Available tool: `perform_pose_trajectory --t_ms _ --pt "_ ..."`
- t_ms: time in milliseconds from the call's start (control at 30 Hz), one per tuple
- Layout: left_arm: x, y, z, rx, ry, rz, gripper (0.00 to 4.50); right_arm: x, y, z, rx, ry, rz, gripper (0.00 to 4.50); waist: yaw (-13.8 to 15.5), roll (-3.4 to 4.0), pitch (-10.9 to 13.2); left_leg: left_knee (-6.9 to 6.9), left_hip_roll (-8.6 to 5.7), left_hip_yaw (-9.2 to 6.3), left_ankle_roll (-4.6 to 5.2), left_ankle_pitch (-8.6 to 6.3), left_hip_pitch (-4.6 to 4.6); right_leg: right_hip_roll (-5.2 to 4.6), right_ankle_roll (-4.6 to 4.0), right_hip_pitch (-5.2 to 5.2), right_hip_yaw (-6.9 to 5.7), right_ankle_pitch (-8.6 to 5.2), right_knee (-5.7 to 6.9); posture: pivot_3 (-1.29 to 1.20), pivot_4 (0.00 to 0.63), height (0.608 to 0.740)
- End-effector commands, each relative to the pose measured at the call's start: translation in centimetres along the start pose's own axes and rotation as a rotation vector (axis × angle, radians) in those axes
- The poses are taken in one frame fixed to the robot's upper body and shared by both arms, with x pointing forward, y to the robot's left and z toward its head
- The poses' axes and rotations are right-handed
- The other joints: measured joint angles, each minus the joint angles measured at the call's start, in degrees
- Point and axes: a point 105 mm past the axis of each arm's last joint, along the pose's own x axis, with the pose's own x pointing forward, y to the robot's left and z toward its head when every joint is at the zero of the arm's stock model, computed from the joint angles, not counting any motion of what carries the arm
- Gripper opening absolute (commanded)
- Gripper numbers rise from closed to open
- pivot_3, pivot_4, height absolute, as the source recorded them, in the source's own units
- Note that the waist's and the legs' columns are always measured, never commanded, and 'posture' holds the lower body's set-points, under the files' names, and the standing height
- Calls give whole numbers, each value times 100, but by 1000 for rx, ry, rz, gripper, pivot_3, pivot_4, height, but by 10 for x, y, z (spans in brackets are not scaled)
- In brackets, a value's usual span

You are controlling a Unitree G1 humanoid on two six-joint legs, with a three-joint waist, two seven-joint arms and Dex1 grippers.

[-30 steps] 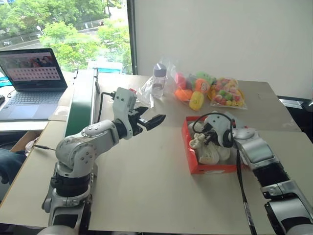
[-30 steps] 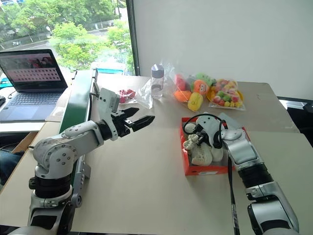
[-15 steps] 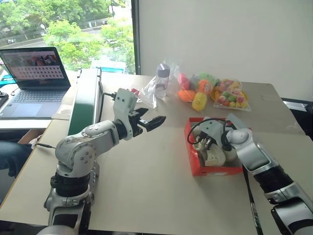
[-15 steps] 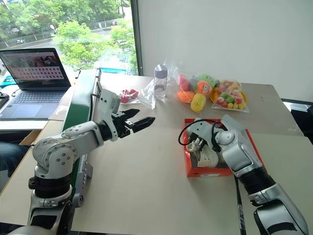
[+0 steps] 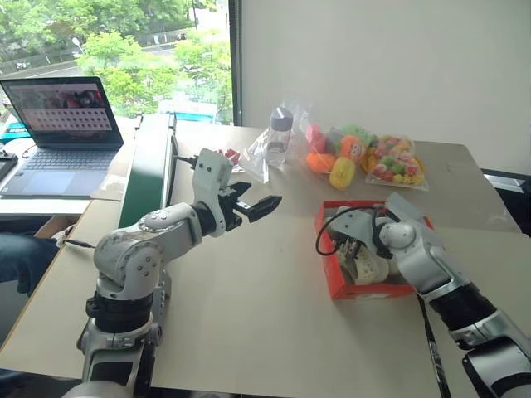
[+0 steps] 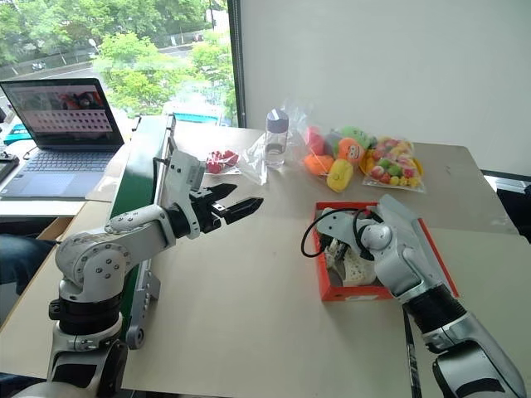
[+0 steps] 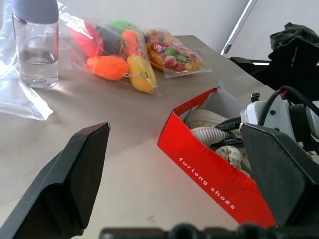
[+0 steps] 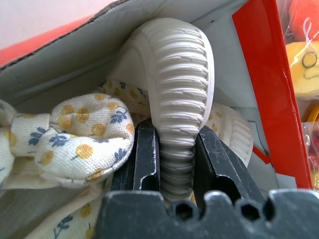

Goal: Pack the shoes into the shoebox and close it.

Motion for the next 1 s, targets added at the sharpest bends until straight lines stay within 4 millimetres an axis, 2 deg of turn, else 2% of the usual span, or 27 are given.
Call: perform_pose_trajectory --t_ms 33,67,133,233,333,367,467,667,900,1000 --pt "-2 -7 13 43 -51 -17 4462 8 30 -4 337 -34 166 573 -43 -9 -7 0 2 0 0 0 0 1 0 1 -1 0 0 0 150 740" --pt "-2 -7 13 43 -52 -19 4500 6 30 2 392 -65 186 1284 -79 -12 -9 0 4 0 0 0 0 2 0 0 -1 0 0 0 150 740" --pt "-1 -7 13 44 -52 -21 4500 2 29 9 446 -94 208 1667 -132 -11 -8 -2 5 0 -1 -1 -1 1 -2 -3 0 2 0 0 150 740" --pt "0 -7 14 45 -53 -26 4500 -2 24 11 459 -99 195 2709 -152 -2 -3 -13 5 1 -5 -2 -4 2 -8 -16 -2 6 4 0 150 740" --pt "2 -8 15 47 -54 -31 4500 -6 10 8 436 -81 132 3670 -146 5 2 -27 4 1 -9 -2 -8 5 -11 -26 -4 5 3 0 150 740" --pt "3 -8 15 47 -54 -34 4500 -11 0 9 431 -85 99 4061 -141 7 3 -33 2 2 -9 -2 -8 6 -13 -26 -4 4 1 0 150 740" --pt "4 -8 15 49 -51 -42 4500 -22 -21 15 431 -100 42 4061 -126 25 15 -35 -2 3 -9 -1 -19 5 -14 -35 -4 3 -3 0 150 740" --pt "8 -8 7 87 -2 -59 4500 -45 -44 28 444 -140 8 4061 -105 53 34 -34 -7 4 -8 -1 -24 5 -13 -35 -3 3 -5 0 150 740" --pt "13 -2 -9 147 88 -65 4500 -78 -59 56 551 -272 60 4061 -112 65 42 -34 -5 2 -5 0 -25 15 -12 -36 -4 3 -6 0 150 740" --pt "14 -3 -12 162 106 -82 4500 -86 -61 59 576 -284 62 4061 -107 67 44 -34 -5 2 -5 0 -25 17 -12 -36 -4 3 -6 0 150 740"
